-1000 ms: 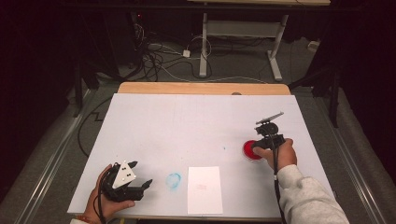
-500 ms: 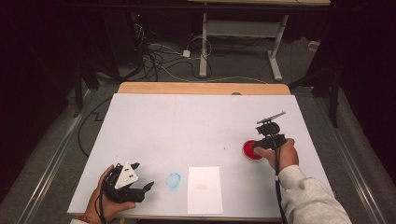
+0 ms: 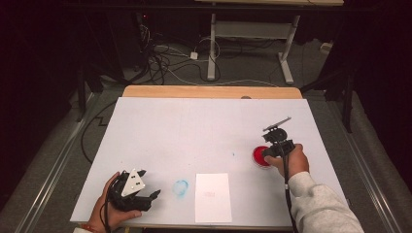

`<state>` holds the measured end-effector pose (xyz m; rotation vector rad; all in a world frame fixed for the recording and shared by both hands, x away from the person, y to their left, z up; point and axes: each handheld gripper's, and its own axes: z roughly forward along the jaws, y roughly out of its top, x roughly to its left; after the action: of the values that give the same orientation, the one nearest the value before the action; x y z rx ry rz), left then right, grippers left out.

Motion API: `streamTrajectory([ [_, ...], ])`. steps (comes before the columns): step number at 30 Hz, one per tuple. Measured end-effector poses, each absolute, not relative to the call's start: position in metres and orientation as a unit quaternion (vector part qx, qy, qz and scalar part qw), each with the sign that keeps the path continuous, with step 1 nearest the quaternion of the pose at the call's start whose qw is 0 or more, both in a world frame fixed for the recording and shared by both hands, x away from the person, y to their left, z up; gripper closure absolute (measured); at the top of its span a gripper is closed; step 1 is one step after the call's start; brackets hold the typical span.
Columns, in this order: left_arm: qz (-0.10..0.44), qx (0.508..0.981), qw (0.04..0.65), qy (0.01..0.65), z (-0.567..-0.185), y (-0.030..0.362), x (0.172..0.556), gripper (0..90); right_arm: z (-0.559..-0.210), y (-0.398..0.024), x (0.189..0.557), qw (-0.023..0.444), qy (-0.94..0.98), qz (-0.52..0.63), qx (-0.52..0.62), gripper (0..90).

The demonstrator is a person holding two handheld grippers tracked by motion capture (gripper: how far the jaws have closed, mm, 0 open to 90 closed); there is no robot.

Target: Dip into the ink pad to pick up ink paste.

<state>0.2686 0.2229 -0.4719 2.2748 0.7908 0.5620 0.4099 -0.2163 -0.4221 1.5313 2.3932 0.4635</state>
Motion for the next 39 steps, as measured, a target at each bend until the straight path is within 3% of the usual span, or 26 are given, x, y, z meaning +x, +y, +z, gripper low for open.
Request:
streamTrajectory([
  [26, 0.220, 0.866, 0.334, 0.300, -0.470, 0.224, 0.267, 19.6, -0.422, -0.218, 0.412, 0.132, 0.851, 0.159, 0.484, 76.7],
  [39, 0.224, 0.862, 0.338, 0.304, -0.469, 0.226, 0.268, 19.6, -0.379, -0.223, 0.403, 0.165, 0.863, 0.195, 0.436, 76.6],
])
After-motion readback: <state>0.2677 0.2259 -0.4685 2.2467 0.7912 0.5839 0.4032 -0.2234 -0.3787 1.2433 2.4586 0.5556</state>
